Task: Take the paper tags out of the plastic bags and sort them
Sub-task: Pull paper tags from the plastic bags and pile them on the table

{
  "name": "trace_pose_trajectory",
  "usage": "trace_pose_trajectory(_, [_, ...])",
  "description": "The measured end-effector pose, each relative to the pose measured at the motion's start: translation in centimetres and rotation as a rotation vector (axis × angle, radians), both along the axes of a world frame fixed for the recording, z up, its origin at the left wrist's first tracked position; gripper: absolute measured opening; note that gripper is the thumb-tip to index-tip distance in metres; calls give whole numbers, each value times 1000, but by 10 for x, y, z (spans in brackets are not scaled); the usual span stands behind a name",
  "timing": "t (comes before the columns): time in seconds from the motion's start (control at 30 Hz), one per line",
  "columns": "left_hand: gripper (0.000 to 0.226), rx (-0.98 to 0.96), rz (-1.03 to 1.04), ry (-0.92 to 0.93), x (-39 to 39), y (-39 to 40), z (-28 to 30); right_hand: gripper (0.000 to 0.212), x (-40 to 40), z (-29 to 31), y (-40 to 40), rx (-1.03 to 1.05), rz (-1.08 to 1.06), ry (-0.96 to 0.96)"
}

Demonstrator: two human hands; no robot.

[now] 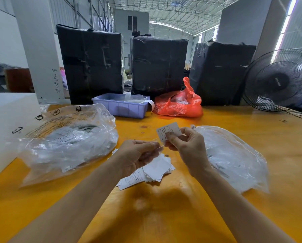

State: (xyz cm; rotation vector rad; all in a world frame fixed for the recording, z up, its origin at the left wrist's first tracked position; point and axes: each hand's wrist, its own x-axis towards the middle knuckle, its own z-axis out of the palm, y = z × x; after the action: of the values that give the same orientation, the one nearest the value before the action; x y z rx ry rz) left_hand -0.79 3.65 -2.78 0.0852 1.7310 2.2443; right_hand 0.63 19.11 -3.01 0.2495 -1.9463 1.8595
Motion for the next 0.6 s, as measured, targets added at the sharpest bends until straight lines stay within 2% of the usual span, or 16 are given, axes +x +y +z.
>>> trace_pose_trajectory(0.2, [6, 3, 16, 0, 0, 0, 0, 5, 0, 0, 0, -29, 10, -23])
trace_pose_trajectory(0.3, [24, 15, 50, 10, 0, -1, 1, 5, 0, 0, 1, -35, 22, -57])
trace_pose_trajectory(0.4, [30, 31, 88, 20, 1, -1, 1, 6, -1, -1, -1, -63, 52, -115])
trace_pose_trajectory(0.47, [30, 14, 112, 41, 1, -1, 0, 6, -2, -1, -1, -81, 63, -155])
trace_pose_trajectory(0.6, [14, -44, 159, 113, -1, 0, -3, 6, -4, -2, -1, -85, 74, -228])
